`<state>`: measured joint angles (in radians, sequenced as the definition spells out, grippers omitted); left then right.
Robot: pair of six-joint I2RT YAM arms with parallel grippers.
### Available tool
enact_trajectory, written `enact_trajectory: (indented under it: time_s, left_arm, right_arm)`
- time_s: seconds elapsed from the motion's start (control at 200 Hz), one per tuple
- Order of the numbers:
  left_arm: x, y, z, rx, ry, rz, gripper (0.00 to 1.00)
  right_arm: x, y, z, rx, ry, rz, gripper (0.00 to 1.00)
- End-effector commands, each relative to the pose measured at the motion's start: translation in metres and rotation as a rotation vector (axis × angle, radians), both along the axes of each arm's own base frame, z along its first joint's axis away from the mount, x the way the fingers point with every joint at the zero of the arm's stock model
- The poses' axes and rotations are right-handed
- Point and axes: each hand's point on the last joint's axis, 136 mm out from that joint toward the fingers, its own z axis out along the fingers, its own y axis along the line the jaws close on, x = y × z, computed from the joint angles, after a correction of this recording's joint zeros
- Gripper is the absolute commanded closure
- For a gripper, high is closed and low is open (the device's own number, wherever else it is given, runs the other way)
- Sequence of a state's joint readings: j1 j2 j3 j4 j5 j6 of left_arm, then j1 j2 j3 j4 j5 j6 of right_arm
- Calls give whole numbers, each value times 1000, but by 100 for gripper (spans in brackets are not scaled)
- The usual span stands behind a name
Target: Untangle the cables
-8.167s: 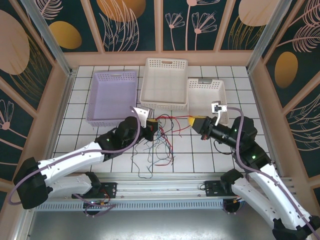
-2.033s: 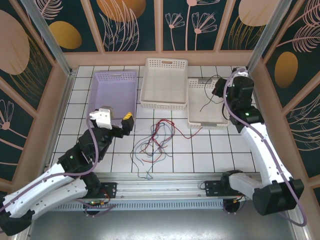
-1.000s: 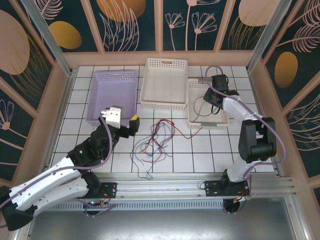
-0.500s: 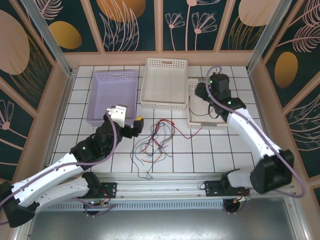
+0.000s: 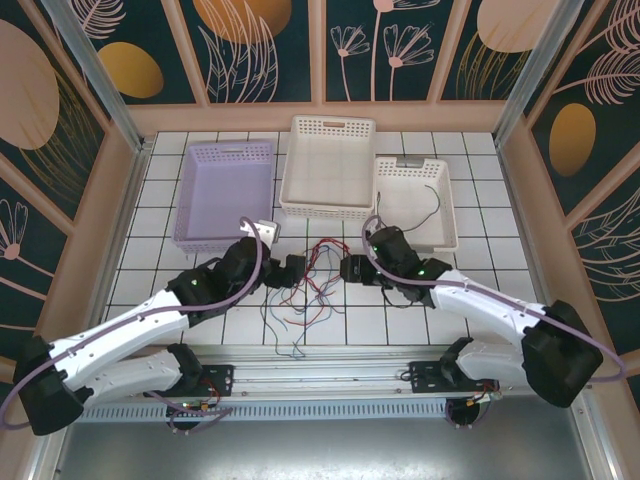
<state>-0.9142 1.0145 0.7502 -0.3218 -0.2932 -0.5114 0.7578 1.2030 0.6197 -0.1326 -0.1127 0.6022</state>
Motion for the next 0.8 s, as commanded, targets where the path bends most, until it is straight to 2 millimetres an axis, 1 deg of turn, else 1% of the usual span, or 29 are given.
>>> enact_trajectory:
  time_s: [0.0, 0.09, 0.17, 0.28, 0.355, 0.415, 0.54, 0.611, 0.756, 0.796]
  left_arm:
    - [-7, -4, -31, 4, 107, -3, 2]
    - [-7, -6, -40, 1, 122, 0, 2]
    - [-8, -7, -46, -10, 132, 2, 2]
    - [-10, -9, -59, -16, 158, 1, 2]
    - [-12, -9, -68, -11, 177, 2, 2]
    - [-13, -10, -76, -11, 189, 2, 2]
    - [-11, -14, -89, -2, 207, 4, 2]
    - [-9, -16, -94, 5, 212, 6, 2]
    - [-4, -22, -103, 19, 222, 10, 2]
    - [-2, -24, -105, 25, 225, 13, 2]
  right_arm:
    - [5, 19, -1, 60, -25, -5, 42]
    - [10, 23, -15, 35, -15, -13, 45]
    - [18, 18, -30, -26, -11, -50, 48]
    - [25, 15, -40, -67, -14, -77, 51]
    - [32, 13, -40, -89, -36, -100, 54]
    - [36, 11, -42, -104, -48, -116, 58]
    - [44, 17, -43, -92, -68, -116, 65]
    - [47, 22, -43, -77, -84, -104, 68]
    - [54, 25, -42, -86, -112, -103, 74]
    - [56, 24, -42, -95, -118, -105, 78]
